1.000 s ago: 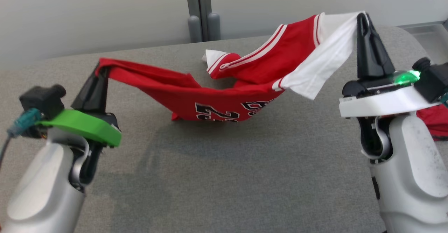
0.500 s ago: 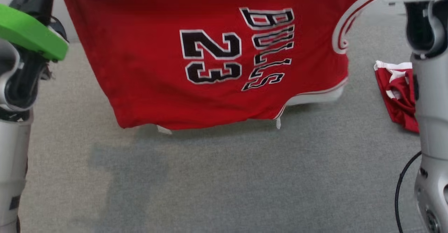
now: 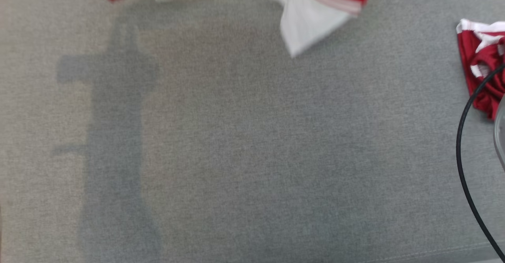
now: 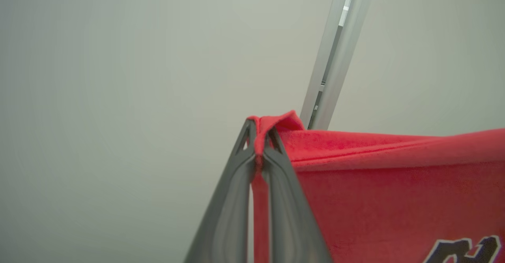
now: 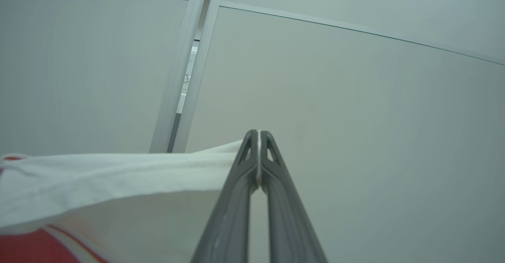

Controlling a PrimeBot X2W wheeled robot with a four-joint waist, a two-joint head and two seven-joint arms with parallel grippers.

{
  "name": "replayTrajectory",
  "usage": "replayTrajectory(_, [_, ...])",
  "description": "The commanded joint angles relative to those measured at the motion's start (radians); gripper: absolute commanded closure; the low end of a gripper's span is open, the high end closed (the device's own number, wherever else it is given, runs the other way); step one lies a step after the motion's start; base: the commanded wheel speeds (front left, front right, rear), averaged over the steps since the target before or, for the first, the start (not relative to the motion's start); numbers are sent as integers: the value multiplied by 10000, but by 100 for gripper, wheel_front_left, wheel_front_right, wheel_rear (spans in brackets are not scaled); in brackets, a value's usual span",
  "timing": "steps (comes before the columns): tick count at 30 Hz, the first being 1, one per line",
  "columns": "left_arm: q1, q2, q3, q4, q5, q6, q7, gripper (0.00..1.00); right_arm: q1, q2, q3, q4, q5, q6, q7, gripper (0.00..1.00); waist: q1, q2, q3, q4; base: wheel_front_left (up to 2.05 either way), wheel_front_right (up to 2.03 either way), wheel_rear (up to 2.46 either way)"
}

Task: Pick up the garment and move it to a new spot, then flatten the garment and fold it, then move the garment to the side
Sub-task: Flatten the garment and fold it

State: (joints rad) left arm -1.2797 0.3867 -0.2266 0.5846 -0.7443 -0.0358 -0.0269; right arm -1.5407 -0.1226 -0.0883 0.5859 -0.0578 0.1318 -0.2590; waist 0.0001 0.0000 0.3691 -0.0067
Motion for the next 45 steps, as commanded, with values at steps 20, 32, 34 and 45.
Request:
replayTrajectory(20, [4319, -1558, -291, 2738, -1684, -927, -2324, 100, 7744, 495, -864, -2879, 2879, -30, -70, 100, -1, 0, 206, -130, 0, 0, 0])
replayTrajectory(32, [8481, -2213, 1088, 2279, -1146, -926, -2389, 100, 12557, 662, -710, -2893, 3922, -32, -72, 100, -1, 0, -1212, -307, 0, 0, 0])
replayTrajectory(34, [9077, -2448, 1286, 2114, -728, -925, -2381, 100, 13011, 649, -735, -2784, 4124, -32, -72, 100, -1, 0, -1496, -332, 0, 0, 0])
replayTrajectory(45, [11929, -3182, 2531, 1173, 384, -923, -2369, 100, 15305, 656, -663, -2254, 4474, -32, -73, 100, -1, 0, -2946, -288, 0, 0, 0])
